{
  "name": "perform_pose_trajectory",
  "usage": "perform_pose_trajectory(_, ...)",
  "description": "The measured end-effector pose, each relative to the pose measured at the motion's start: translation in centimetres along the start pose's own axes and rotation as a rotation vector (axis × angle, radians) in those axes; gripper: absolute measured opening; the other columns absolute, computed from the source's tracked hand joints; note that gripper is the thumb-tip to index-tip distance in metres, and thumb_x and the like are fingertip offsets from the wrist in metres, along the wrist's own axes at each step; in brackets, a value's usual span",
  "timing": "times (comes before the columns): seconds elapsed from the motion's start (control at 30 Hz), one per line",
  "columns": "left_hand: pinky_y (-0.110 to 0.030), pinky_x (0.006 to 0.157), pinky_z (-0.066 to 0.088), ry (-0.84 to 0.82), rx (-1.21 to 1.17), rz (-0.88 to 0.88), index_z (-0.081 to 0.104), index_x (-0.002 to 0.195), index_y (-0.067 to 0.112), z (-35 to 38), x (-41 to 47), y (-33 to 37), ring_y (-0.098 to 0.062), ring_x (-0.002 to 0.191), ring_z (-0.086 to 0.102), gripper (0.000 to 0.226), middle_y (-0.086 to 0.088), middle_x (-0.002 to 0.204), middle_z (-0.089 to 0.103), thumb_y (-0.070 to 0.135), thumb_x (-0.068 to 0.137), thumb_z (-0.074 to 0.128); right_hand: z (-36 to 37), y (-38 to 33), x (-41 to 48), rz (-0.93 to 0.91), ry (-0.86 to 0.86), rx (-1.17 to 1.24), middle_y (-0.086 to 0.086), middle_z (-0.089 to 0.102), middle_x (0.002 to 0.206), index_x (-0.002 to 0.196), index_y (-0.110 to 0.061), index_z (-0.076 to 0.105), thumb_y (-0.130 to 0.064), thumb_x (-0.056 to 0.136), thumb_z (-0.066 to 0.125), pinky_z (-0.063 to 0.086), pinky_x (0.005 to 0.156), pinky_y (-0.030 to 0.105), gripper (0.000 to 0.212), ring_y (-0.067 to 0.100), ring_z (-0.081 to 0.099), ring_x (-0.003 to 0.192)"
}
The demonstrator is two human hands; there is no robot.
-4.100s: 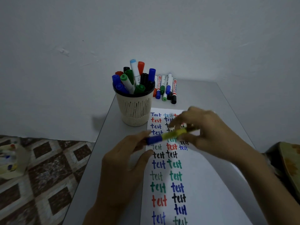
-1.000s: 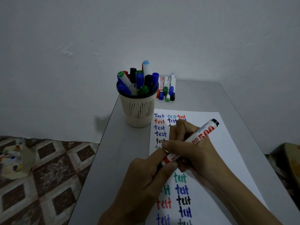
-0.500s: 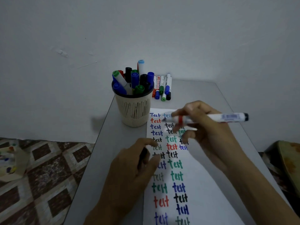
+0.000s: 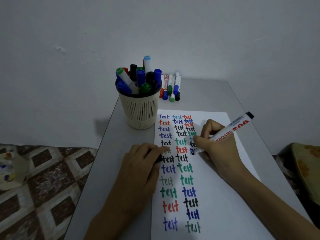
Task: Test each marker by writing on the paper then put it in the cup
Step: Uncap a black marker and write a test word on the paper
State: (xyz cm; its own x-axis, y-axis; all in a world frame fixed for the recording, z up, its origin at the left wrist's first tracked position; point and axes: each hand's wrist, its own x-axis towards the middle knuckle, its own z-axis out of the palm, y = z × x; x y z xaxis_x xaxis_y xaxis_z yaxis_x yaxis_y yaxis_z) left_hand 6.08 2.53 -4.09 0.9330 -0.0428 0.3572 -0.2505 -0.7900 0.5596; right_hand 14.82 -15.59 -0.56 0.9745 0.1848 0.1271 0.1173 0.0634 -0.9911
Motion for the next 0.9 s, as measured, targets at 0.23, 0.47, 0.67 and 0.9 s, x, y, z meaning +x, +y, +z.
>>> perform_pose_trajectory(0.23, -0.032, 0.084, 0.042, 0.009, -0.011, -0.003, 0.057, 0.122, 0.025, 0.0, -0.1, -0.1, -0.007, 0.103, 0.044, 0.042, 0.010, 0.112, 0.055, 0.034, 0.091, 0.031, 0.2, 0.5, 0.0, -0.036, -0.011, -0.055, 0.014, 0.048, 0.053, 0.061, 0.011, 0.039, 0.024, 0.074, 0.060, 0.039, 0.042, 0.013, 0.027, 0.002, 0.047, 0.041)
perform_pose_trajectory(0.47, -0.032, 0.083, 0.042, 0.015, -0.011, 0.000, 0.060, 0.119, 0.023, 0.0, 0.0, -0.1, -0.007, 0.102, 0.044, 0.041, 0.009, 0.111, 0.056, 0.034, 0.090, 0.032, 0.2, 1.1, 0.1, -0.099, -0.003, -0.214, 0.011, 0.043, 0.056, 0.060, 0.007, 0.036, 0.020, 0.072, 0.063, 0.041, 0.046, 0.014, 0.032, 0.006, 0.044, 0.046)
perform_pose_trajectory(0.67, -0.033, 0.084, 0.041, 0.002, -0.014, -0.004, 0.060, 0.119, 0.023, -0.1, 0.0, -0.1, -0.008, 0.103, 0.044, 0.041, 0.009, 0.111, 0.055, 0.034, 0.091, 0.032, 0.0, 1.0, 0.2, -0.083, 0.012, -0.136, 0.013, 0.043, 0.058, 0.061, 0.007, 0.037, 0.020, 0.072, 0.061, 0.041, 0.045, 0.013, 0.029, 0.002, 0.044, 0.044)
perform_pose_trajectory(0.9, -0.037, 0.083, 0.044, 0.010, -0.027, 0.007, 0.060, 0.117, 0.024, 0.0, 0.0, -0.2, -0.009, 0.102, 0.045, 0.037, 0.009, 0.110, 0.055, 0.031, 0.091, 0.035, -0.2, 1.4, 0.3, -0.122, 0.017, -0.220, 0.022, 0.043, 0.059, 0.059, 0.002, 0.033, 0.017, 0.072, 0.064, 0.039, 0.047, 0.019, 0.037, 0.016, 0.043, 0.051)
